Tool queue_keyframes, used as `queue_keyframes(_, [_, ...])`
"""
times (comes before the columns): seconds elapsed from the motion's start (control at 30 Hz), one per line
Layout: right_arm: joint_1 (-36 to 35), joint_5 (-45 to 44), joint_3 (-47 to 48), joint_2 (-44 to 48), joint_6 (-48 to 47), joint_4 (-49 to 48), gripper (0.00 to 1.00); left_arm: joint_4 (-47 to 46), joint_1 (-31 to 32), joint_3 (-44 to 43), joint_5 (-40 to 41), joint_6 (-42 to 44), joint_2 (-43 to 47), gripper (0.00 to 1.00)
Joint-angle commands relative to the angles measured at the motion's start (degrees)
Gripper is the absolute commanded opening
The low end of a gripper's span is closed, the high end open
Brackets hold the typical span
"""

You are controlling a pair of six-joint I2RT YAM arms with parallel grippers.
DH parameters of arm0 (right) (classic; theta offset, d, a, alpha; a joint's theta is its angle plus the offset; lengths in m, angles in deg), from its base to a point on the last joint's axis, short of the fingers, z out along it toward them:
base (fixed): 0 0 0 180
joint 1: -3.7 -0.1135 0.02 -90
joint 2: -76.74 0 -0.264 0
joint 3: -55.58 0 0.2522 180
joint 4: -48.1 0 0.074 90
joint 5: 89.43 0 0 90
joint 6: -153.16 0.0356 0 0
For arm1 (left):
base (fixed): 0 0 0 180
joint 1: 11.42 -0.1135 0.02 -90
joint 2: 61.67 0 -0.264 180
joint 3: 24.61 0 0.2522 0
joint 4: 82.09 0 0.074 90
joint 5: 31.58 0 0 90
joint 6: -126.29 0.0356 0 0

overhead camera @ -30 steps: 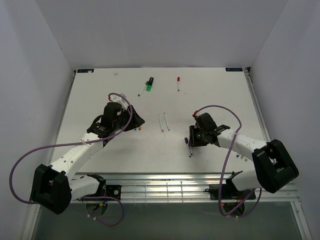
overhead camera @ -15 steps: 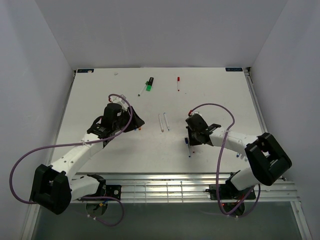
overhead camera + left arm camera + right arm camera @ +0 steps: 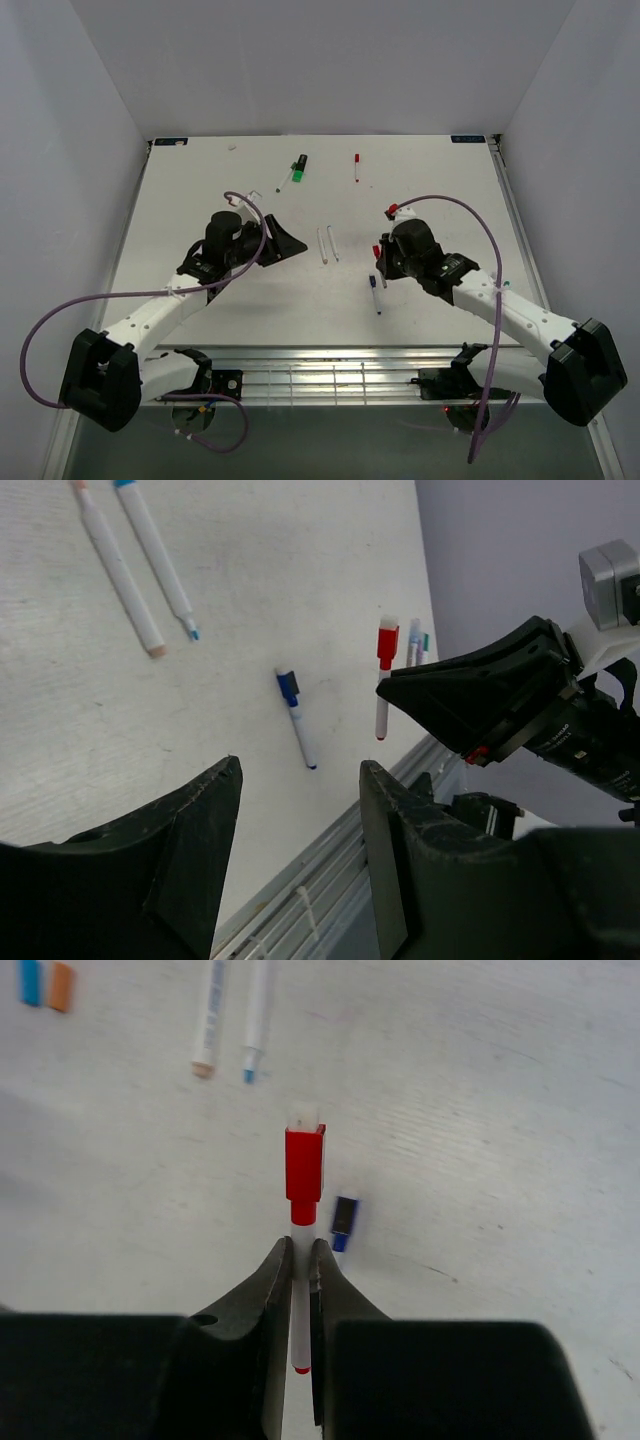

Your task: Open the pen caps

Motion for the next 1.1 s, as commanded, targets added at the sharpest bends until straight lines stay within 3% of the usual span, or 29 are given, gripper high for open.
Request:
queue_keyframes(0.0, [-0.28,15.68,-0.75,3.08,-1.51,-9.41,0.08,-10.14,2.16,0.52,-8.22,-5.59,-0.77,0.61])
queue_keyframes(0.2, [-1.76,23.02,-2.09,2.04,0.86,-15.15,0.08,-10.05,9.80,-3.17,-1.99,-7.43,-4.98,0.63])
queue_keyframes(0.33, [-3.97,22.41,-1.03,1.50,1.83,-16.98,0.08,-8.73,13.67,-4.93,1.62,-9.19,-7.71,0.64])
queue_keyframes(0.87, [-6.17,21.97,-1.02,4.05,3.15,-17.09,0.08,-4.96,19.30,-9.24,11.02,-9.99,-12.64,0.64])
queue_keyframes(1.07, [-6.26,21.97,-1.73,4.85,3.68,-17.35,0.08,-3.11,20.53,-10.12,14.45,-9.98,-12.99,0.55])
